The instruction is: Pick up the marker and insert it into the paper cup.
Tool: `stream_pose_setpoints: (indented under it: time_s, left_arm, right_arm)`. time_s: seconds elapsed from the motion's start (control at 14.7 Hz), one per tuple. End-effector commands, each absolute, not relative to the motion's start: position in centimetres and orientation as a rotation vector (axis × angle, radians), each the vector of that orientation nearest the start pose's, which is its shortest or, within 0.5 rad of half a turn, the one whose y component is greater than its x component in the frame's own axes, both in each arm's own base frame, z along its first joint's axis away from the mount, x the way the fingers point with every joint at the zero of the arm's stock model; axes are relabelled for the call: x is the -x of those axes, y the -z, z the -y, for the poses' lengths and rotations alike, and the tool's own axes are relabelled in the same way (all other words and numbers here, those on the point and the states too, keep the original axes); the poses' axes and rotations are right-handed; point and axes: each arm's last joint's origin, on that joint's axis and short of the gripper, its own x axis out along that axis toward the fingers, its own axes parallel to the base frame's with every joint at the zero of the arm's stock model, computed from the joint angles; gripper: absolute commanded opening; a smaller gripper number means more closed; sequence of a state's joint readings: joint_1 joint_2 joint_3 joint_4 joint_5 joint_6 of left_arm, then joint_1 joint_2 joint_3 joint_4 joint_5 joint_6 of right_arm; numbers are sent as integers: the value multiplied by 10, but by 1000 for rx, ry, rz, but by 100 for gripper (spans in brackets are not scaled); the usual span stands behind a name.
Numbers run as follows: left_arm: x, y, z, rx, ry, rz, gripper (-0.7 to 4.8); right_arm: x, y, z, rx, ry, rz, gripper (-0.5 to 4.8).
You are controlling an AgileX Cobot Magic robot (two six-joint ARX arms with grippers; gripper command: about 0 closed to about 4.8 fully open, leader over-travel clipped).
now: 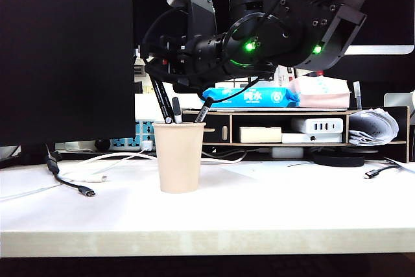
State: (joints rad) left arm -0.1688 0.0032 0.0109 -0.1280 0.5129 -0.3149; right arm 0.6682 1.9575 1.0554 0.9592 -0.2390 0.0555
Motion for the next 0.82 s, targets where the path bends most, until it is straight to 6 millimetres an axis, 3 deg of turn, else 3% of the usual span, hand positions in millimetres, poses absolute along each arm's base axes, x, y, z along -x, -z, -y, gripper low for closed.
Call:
stream_pose_setpoints:
  time_s: [0.07, 0.68, 0.82]
  left_arm:
    - [-89, -154, 30, 325, 657, -241, -5]
    - [-89, -154, 30, 325, 657, -241, -5]
    - [-89, -154, 30, 325, 657, -241, -5]
  right_arm:
    - [-321, -201, -263, -67, -912, 51, 100]
    - [-321, -203, -263, -67, -912, 54, 95]
    - [-319, -218, -259, -75, -910, 92, 48]
